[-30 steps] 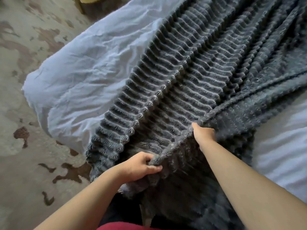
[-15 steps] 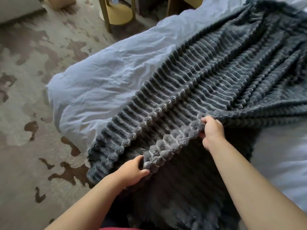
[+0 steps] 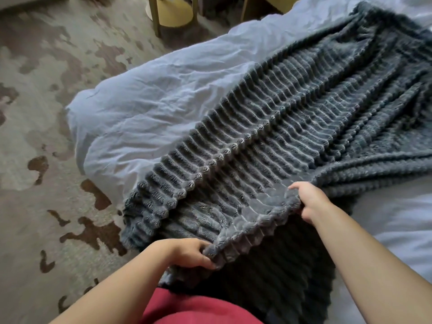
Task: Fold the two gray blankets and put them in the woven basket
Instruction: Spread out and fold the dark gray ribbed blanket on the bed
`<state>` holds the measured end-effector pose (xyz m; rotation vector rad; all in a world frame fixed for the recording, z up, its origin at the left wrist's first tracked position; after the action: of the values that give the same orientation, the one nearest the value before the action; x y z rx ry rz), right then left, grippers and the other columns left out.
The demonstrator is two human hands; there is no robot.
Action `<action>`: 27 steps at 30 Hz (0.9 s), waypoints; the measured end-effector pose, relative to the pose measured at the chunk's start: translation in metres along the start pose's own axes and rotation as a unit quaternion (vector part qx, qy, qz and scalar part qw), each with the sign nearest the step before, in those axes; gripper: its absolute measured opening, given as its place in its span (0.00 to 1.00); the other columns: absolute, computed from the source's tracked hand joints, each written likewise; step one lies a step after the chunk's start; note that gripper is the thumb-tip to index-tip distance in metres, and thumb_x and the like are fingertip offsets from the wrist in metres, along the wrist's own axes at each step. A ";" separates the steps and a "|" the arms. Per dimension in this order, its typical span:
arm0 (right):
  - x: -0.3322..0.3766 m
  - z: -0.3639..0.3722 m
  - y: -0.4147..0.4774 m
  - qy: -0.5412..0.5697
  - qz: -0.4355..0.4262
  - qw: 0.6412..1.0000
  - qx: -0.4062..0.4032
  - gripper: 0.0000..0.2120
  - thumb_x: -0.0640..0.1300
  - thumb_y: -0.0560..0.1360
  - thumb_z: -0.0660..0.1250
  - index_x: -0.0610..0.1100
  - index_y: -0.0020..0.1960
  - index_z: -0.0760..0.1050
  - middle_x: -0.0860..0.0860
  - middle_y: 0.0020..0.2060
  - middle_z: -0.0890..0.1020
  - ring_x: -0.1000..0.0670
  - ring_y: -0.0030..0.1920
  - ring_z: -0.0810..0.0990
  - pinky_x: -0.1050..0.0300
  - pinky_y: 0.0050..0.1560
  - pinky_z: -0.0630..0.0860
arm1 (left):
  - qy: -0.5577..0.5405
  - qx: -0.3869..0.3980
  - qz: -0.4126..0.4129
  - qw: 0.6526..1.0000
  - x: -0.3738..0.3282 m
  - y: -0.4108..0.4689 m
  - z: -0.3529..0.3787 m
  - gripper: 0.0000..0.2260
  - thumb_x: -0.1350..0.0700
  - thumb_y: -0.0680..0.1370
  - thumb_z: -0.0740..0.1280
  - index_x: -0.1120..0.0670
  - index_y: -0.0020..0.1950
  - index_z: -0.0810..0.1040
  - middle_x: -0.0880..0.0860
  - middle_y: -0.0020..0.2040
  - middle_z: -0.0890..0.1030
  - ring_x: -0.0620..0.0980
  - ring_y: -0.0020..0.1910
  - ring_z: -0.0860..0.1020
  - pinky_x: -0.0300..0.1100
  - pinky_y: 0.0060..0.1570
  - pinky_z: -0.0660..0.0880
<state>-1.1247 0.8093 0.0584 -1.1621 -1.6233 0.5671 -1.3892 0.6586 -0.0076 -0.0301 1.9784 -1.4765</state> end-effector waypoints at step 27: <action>0.097 0.313 0.048 -0.511 -0.338 0.773 0.165 0.30 0.35 0.71 0.65 0.46 0.72 0.67 0.42 0.66 0.74 0.48 0.61 0.75 0.60 0.56 0.71 | -0.148 -0.411 -0.167 0.884 0.127 0.031 -0.183 0.18 0.53 0.75 0.64 0.56 0.63 0.75 0.58 0.64 0.70 0.59 0.64 0.70 0.49 0.63 0.69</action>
<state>-1.3919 0.9703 -0.0523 0.1644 -2.5187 1.0233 -1.5709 0.7750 -0.0701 -0.9422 2.2518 -0.6388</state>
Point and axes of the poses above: each hand's wrist, its own y-axis towards the middle knuckle, its own z-axis out of the palm, x = y × z, the point moved 5 cm from there along y, towards the middle knuckle
